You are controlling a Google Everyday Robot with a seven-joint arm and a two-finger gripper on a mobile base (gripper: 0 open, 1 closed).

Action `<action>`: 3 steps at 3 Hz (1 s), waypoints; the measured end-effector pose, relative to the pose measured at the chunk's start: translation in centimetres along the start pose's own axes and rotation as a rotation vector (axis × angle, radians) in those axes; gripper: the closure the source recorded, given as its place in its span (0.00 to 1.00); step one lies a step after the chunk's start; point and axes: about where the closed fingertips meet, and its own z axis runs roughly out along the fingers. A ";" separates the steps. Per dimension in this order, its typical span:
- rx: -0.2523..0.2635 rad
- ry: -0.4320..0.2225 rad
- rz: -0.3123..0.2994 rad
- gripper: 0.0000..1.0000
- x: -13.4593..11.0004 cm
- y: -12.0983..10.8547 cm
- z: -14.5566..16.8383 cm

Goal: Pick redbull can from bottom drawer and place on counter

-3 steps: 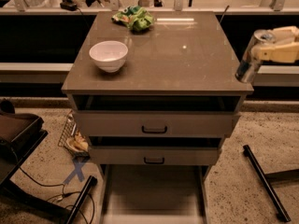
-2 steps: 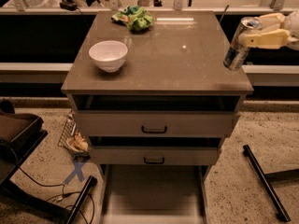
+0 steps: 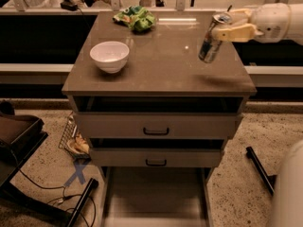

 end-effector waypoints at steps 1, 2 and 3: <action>-0.060 0.005 -0.002 1.00 0.7 -1.0 4.2; -0.109 0.037 0.024 1.00 2.2 -1.7 7.2; -0.161 0.082 0.076 1.00 4.7 -2.0 9.6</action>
Offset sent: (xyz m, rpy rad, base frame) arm 0.0666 0.0732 -0.0445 -0.0850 0.1058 0.1464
